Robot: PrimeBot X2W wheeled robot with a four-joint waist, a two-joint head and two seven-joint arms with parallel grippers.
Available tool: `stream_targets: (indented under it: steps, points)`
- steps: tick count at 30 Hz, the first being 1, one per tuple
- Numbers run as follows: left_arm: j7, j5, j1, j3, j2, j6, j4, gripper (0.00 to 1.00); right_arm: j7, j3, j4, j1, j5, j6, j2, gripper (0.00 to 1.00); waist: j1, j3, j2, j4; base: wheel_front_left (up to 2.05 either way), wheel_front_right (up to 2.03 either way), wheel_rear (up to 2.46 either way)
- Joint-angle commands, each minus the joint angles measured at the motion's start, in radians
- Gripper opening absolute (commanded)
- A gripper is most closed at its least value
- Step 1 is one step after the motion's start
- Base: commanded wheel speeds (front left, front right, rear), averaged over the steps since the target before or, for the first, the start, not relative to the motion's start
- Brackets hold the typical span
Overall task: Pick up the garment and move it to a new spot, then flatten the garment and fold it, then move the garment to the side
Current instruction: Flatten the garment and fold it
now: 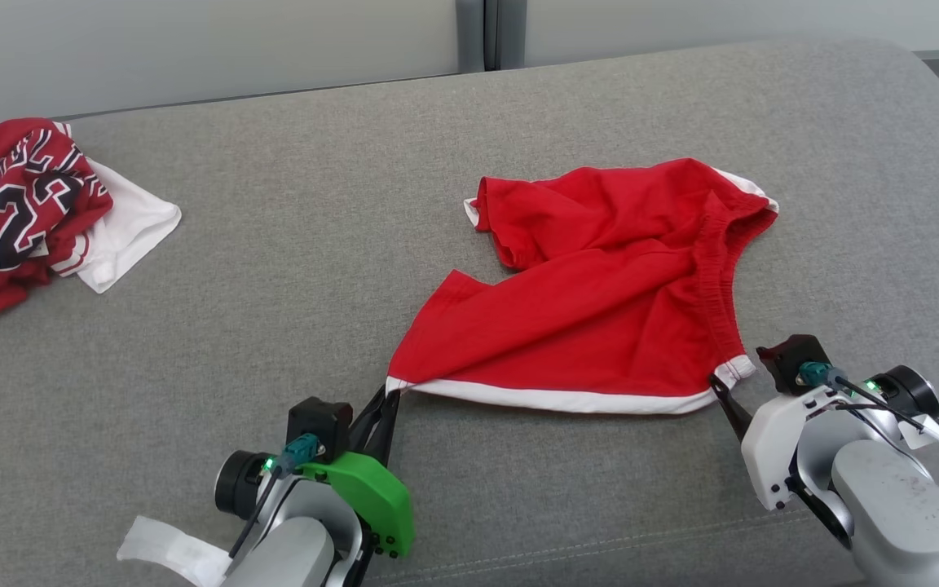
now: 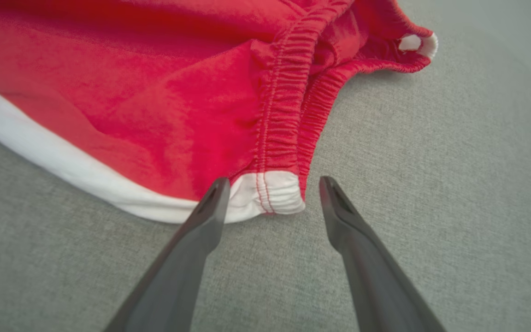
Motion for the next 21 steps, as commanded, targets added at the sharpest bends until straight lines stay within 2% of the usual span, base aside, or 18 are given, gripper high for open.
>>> stream_targets:
  steps: [1, 5, 6, 8, 11, 13, 21]
  points:
    - [0.003, 0.005, 0.014, -0.001, 0.005, 0.01, -0.004, 0.0, -0.002, 0.033, 0.015, -0.022, 0.031, -0.002, -0.014, 1.0, 0.0, -0.001, -0.0001, 0.007, 0.0, 0.0, 0.0]
    - [0.007, 0.003, 0.014, -0.004, 0.01, 0.012, -0.013, 0.0, -0.015, 0.125, 0.044, -0.056, 0.082, -0.002, -0.04, 1.0, 0.0, 0.001, -0.0001, 0.015, 0.0, 0.0, 0.0]
    - [0.008, 0.003, 0.013, -0.005, 0.011, 0.013, -0.015, 0.0, -0.017, 0.148, 0.05, -0.064, 0.099, -0.002, -0.045, 0.9, 0.0, 0.001, -0.0001, 0.017, 0.0, 0.0, 0.0]
    - [0.011, 0.002, 0.011, -0.007, 0.013, 0.013, -0.018, 0.0, -0.012, 0.192, 0.062, -0.078, 0.127, -0.002, -0.053, 0.47, 0.0, 0.003, -0.0001, 0.021, 0.0, 0.0, 0.0]
    - [0.013, -0.001, 0.007, -0.008, 0.015, 0.017, -0.022, 0.0, -0.022, 0.245, 0.072, -0.099, 0.176, -0.002, -0.061, 0.22, 0.0, 0.006, -0.0001, 0.025, 0.0, 0.0, 0.0]
    - [0.013, -0.003, 0.007, -0.009, 0.017, 0.019, -0.024, 0.0, -0.026, 0.275, 0.08, -0.108, 0.209, -0.002, -0.067, 0.0, 0.0, 0.006, -0.0001, 0.026, 0.0, 0.0, 0.0]
    - [0.007, -0.015, 0.013, 0.001, 0.026, 0.024, -0.033, 0.0, -0.05, 0.336, 0.091, -0.143, 0.311, -0.002, -0.088, 0.0, 0.0, 0.002, -0.0001, 0.02, 0.0, 0.0, 0.0]
